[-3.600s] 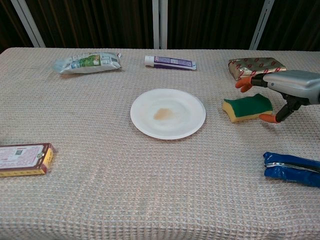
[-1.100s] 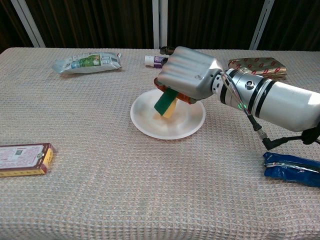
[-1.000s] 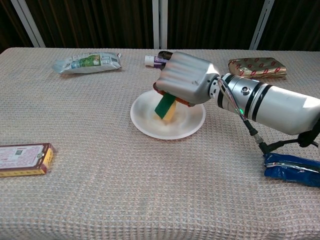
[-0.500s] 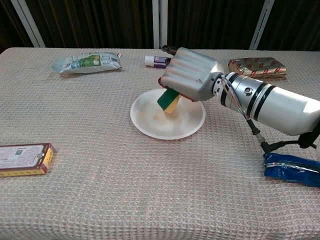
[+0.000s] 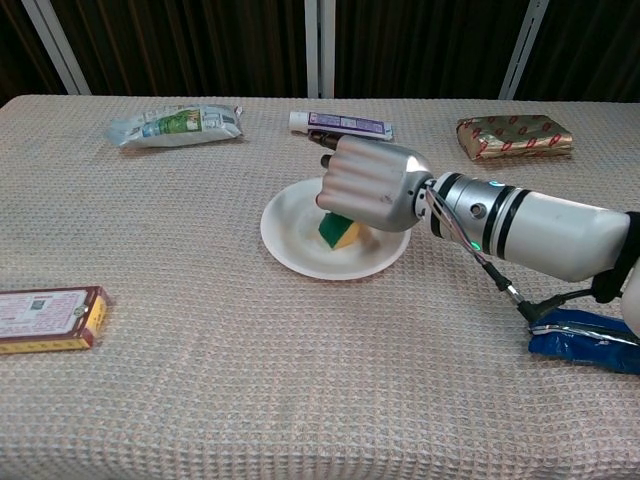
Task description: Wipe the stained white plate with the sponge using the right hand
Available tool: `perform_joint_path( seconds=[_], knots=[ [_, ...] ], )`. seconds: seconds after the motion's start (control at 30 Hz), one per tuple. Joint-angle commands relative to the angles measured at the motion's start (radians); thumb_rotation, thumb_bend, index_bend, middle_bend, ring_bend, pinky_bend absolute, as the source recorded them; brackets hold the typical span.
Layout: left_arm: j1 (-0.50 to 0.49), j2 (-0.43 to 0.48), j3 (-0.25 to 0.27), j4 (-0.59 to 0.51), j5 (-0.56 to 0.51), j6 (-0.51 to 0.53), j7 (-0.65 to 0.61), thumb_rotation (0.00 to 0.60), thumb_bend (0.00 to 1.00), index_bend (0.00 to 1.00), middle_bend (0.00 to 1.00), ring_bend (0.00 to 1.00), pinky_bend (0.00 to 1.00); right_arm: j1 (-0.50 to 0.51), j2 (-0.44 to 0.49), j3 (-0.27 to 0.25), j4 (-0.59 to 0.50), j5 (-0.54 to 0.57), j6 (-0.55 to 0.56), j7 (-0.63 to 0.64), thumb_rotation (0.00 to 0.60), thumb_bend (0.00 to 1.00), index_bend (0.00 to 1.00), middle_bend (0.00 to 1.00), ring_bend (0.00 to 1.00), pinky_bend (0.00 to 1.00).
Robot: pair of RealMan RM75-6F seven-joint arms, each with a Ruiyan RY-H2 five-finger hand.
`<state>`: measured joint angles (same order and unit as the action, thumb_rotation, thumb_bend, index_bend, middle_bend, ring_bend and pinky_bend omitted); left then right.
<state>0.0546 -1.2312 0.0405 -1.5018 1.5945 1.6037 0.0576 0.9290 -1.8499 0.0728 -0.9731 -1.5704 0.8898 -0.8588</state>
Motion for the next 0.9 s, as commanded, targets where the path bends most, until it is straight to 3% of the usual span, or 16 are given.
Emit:
perform_joint_path(
  seconds=[0.03,0.2,0.53,0.73,0.9],
  knots=[
    [0.001,0.0,0.0,0.0,0.0,0.001,-0.001,0.6,0.02,0.16,0.07,0.06,0.09,-0.001,0.013,0.021,-0.022,-0.002,0.041,0.022,0.6,0.45,0.81,0.54,0.31,0.05],
    [0.001,-0.001,-0.001,-0.001,0.004,0.004,0.0,0.6,0.02,0.16,0.07,0.06,0.09,0.021,0.019,0.039,-0.059,-0.002,0.039,0.011,0.6,0.45,0.81,0.54,0.31,0.05],
    [0.009,-0.004,0.001,0.01,-0.003,0.006,-0.012,0.6,0.02,0.16,0.07,0.06,0.09,0.043,-0.032,-0.01,-0.004,-0.01,-0.038,-0.063,0.6,0.45,0.81,0.54,0.31,0.05],
    [0.01,-0.006,0.0,0.013,0.001,0.012,-0.017,0.6,0.02,0.16,0.07,0.06,0.09,0.022,0.022,0.016,-0.062,-0.007,0.033,-0.039,0.6,0.45,0.81,0.54,0.31,0.05],
    [0.009,-0.007,0.0,0.01,0.007,0.013,-0.011,0.6,0.02,0.16,0.07,0.06,0.09,0.013,0.055,0.006,-0.092,0.006,0.014,-0.066,0.6,0.45,0.81,0.54,0.31,0.05]
  ],
)
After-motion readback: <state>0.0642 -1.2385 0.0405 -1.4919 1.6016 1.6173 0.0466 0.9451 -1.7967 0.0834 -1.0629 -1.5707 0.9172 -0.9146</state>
